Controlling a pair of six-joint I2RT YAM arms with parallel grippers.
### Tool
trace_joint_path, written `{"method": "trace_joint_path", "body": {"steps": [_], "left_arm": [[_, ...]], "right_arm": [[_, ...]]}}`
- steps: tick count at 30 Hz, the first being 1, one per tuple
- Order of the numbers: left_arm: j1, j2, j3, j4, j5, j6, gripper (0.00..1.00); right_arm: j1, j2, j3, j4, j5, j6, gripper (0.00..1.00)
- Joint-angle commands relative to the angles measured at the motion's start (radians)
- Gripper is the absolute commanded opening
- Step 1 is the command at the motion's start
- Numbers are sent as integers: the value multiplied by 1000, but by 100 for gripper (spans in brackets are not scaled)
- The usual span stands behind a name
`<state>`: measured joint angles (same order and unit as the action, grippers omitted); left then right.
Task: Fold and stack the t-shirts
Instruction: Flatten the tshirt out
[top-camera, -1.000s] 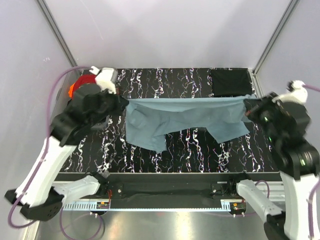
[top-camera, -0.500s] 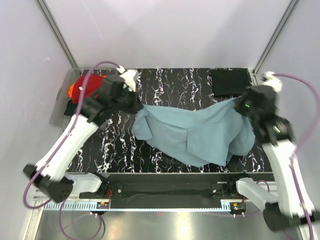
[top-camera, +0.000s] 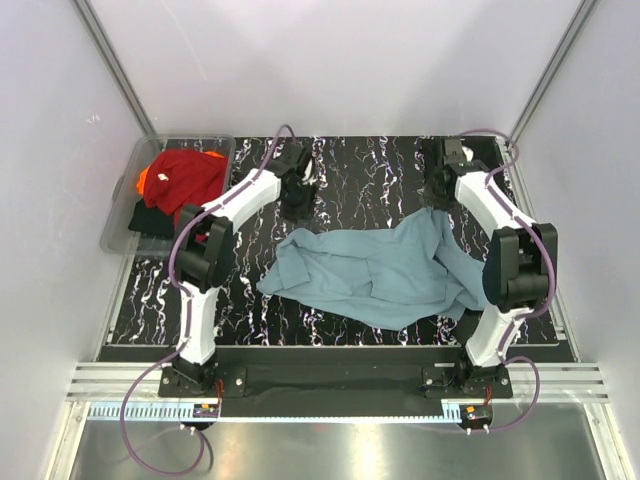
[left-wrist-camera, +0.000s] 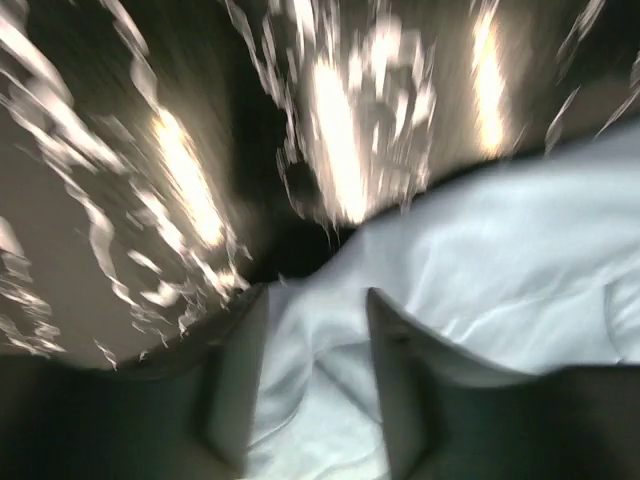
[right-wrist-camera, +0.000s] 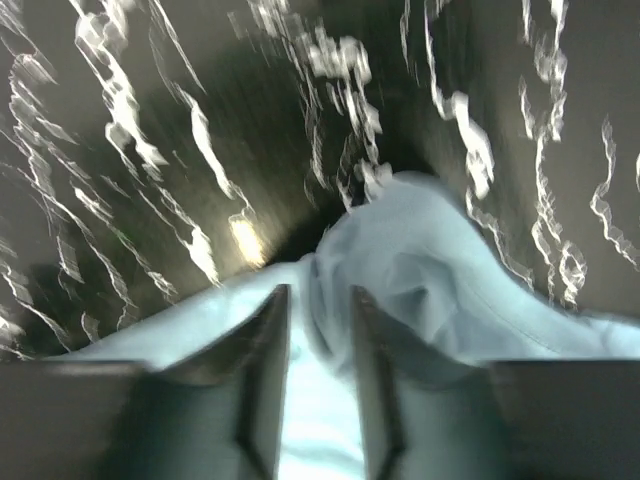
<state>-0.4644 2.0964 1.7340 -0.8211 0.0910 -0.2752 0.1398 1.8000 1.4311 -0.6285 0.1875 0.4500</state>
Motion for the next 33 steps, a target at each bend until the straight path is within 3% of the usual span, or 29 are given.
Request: {"method": "trace_joint_path", "body": {"steps": [1,3,6,11,13,18,27,33], "left_arm": [[7,-100,153,16,-95,10,56],[-3,-171,93,26,-184,10,59],[-28,-336,-65,48,-246,5,59],[-31,-630,-454,203,14,-50,61],[-31,-712,-540,223,44,-62,63],[-31,-811,-594,238,76,-52,64],[-31,-828,-645,273,153,-87,63],[-33,-854,-685,277,128,-87,63]], "right_arm": [[-20,-5,216,-49,-5,-11,45],[-20,-17,271,-171,44,47,51],[-25,-94,212,-317,148,212,52],[-43,-307,-74,-384,-26,387,50],[-43,-379,-174,-385,-75,452,51],[-43,-541,-449,-366,-149,524,50],[-46,-505,-584,-347,-184,624,52],[-46,-510,-597,-344,-146,610,52]]}}
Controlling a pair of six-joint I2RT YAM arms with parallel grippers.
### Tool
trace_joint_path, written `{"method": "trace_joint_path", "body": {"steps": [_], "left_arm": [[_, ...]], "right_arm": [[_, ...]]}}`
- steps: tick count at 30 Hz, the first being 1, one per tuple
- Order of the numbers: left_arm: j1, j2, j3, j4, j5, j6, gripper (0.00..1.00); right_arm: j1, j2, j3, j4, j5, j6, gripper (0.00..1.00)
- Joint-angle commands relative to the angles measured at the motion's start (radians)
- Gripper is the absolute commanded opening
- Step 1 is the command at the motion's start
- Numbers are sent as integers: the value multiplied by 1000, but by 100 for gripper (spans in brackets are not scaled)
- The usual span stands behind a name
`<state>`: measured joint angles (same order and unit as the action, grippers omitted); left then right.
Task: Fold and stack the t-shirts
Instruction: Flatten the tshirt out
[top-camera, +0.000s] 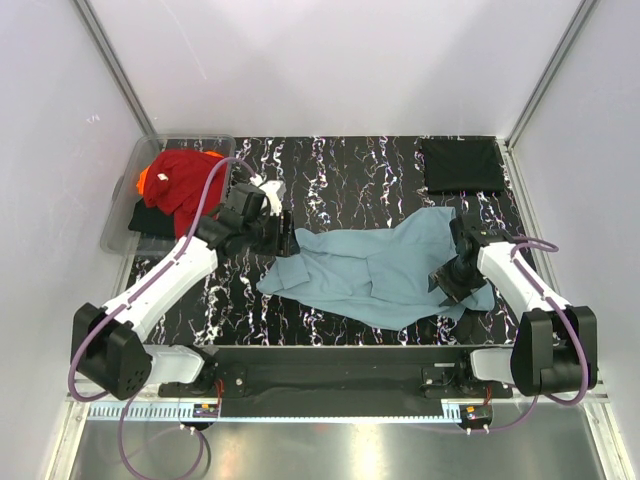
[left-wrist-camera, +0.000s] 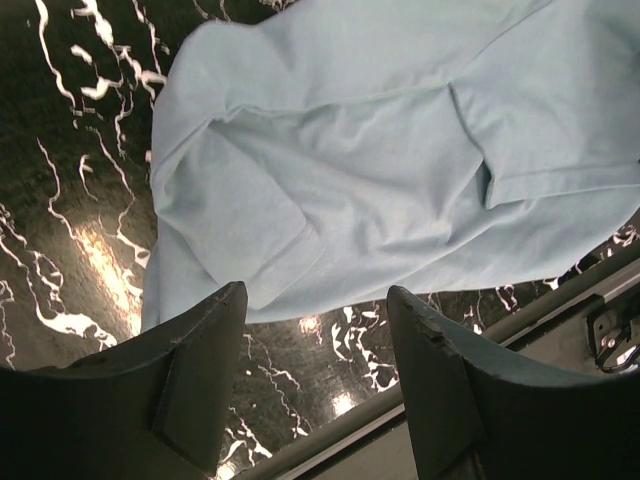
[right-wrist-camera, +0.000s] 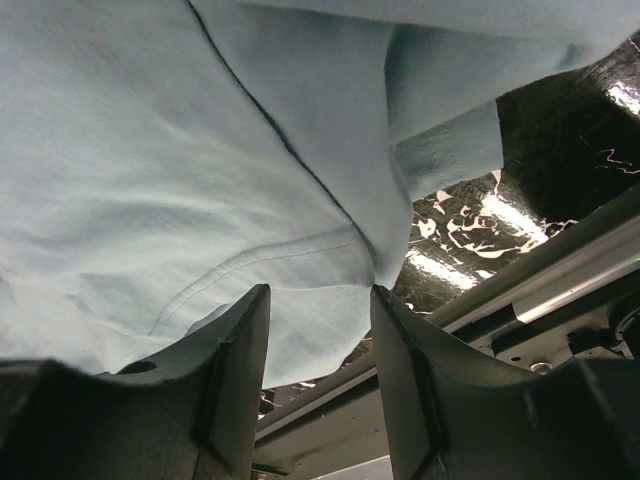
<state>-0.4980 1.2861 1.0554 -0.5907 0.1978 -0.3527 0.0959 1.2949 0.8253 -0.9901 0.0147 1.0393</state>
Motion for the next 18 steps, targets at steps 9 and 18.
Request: {"method": "trace_joint_path", "body": {"steps": [9,18], "left_arm": [[3,-53,0,31,5,3,63],[3,-37,-12,32,2,-14,63]], "right_arm": [[-4,32,26,-4,68,-4,51],[-5,15,15,10,129,19,49]]}}
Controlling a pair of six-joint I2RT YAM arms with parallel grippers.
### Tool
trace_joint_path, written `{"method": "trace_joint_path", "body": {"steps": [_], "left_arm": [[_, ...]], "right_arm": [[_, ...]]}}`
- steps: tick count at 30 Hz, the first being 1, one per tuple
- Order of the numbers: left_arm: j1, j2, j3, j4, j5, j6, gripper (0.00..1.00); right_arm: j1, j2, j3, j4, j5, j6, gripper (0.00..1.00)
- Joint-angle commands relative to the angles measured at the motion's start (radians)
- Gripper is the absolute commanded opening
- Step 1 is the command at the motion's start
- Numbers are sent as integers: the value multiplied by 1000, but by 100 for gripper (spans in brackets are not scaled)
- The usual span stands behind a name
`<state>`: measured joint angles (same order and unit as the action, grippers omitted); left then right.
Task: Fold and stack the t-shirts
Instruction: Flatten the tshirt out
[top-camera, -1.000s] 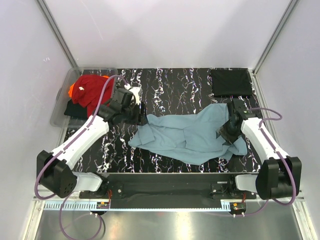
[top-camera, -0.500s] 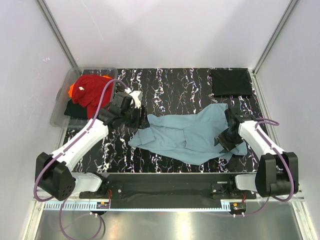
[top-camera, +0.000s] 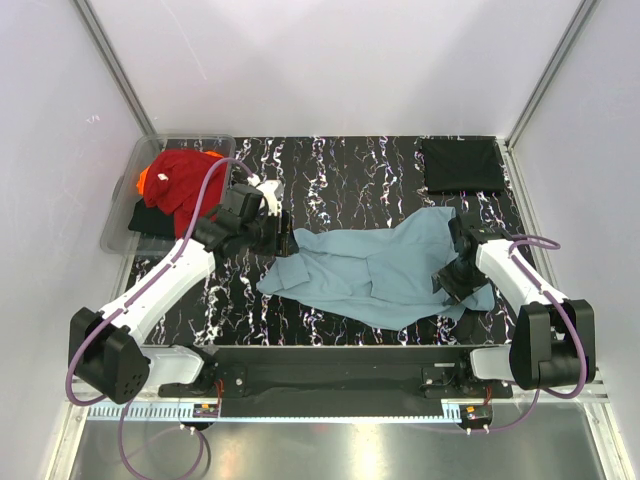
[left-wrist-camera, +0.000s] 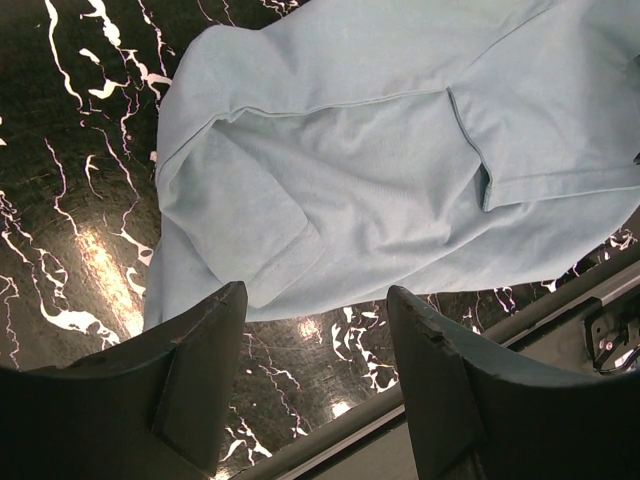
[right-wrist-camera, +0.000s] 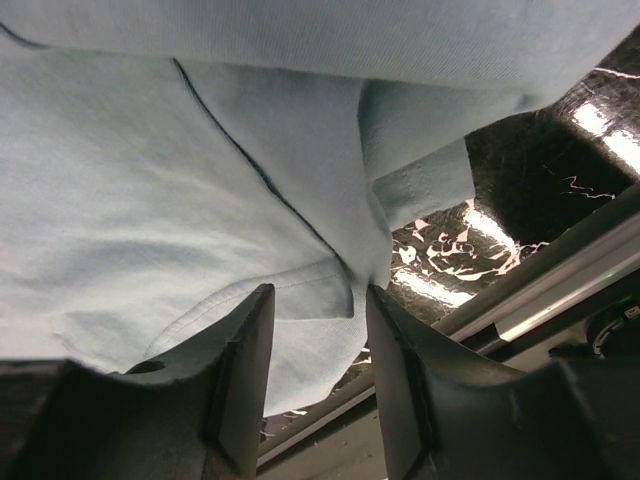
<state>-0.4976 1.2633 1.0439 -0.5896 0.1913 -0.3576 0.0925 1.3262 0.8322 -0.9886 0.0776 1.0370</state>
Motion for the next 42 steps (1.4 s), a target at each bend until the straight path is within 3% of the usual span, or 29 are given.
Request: {"method": "trace_joint_path", "body": {"steps": [1,10,19,25,30,34,38,42], "left_arm": [[1,-18,-4,30,11,-14,63],[4,-54,-53,30,-48,-47,61],[25,-56,-134,40,-76,-145,60],[25,-117,-174,51,-128,-181,64],[25,-125,-215,76,-70,-196,61],[25,-90,-275,164,-13,-201,55],[25,-33,-335,269,19,-230,42],[24,16,-346,292,-13,-250,42]], "right_arm": [[0,-16,7,13,70,27,48],[-2,-12,-44,137,11,44,28],[-2,-38,-77,128,-25,67,33],[-4,-71,-107,120,-73,74,35],[-2,-105,-130,123,-75,80,34],[-2,-125,-146,151,-75,63,0],[-2,-154,-142,217,-150,8,0],[-4,-203,-116,258,-188,-63,0]]}}
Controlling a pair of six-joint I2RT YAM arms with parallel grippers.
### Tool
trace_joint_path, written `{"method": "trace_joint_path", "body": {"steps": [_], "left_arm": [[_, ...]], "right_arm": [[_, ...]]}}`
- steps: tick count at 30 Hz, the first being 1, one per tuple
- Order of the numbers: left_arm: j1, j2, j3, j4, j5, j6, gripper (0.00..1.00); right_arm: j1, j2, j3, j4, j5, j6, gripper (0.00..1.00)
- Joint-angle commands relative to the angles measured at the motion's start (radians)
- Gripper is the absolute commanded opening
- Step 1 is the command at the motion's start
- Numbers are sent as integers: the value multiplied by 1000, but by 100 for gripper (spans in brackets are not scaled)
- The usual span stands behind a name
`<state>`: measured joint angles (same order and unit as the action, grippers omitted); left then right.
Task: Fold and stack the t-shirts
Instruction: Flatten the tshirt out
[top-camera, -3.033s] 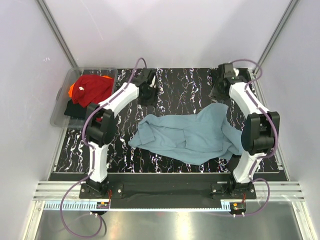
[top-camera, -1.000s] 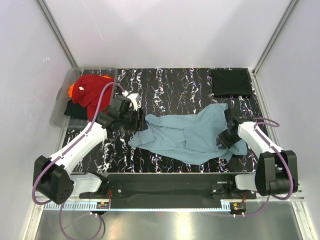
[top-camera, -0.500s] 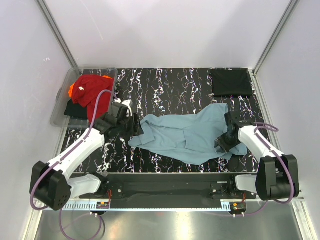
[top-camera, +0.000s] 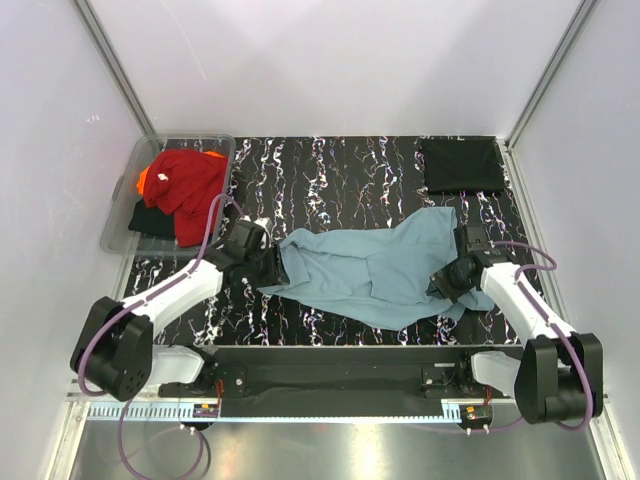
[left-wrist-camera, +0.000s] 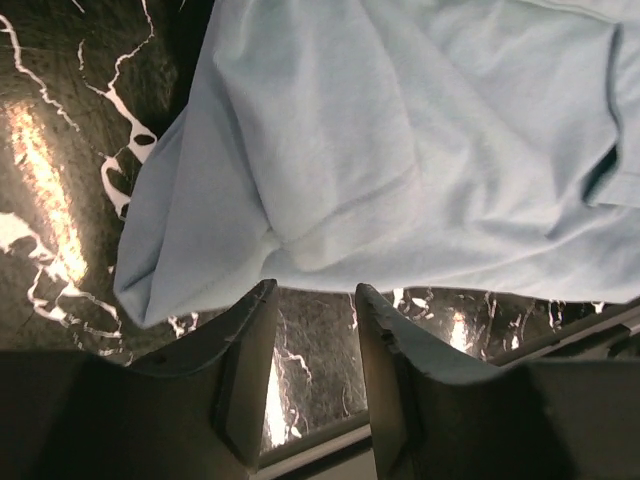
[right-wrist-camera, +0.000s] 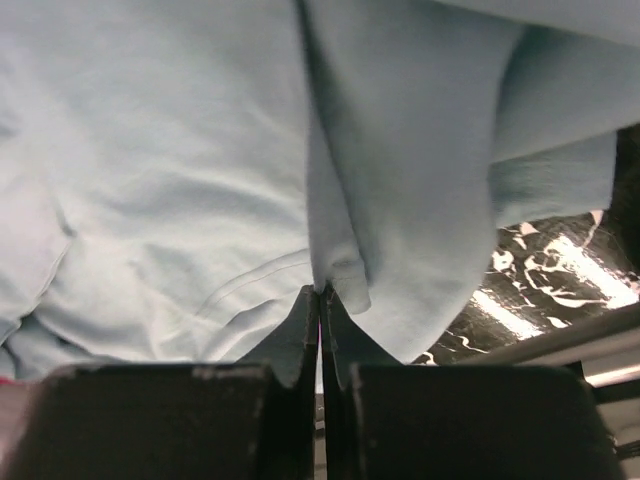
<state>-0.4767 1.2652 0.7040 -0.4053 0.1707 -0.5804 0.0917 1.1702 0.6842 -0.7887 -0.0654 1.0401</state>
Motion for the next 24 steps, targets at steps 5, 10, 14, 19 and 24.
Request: {"method": "trace_joint_path", "body": {"steps": [5,10,14,19,24], "left_arm": [[4,57,-31,151,-25,-26,52],[3,120,-18,172,-28,-18,50],[-6,166,15,177,3,2,42],[-20,160,37,172,9,2,24],[-22,155,64,148,21,11,0]], "right_arm": [[-3,-102,55,59,-24,-94,0],[-1,-115,77,74,-51,-115,0],[-1,-122,97,74,-36,-126,0],[-1,-133,109,89,-62,-153,0],[-1,-149,112,117,-91,-170,0]]}}
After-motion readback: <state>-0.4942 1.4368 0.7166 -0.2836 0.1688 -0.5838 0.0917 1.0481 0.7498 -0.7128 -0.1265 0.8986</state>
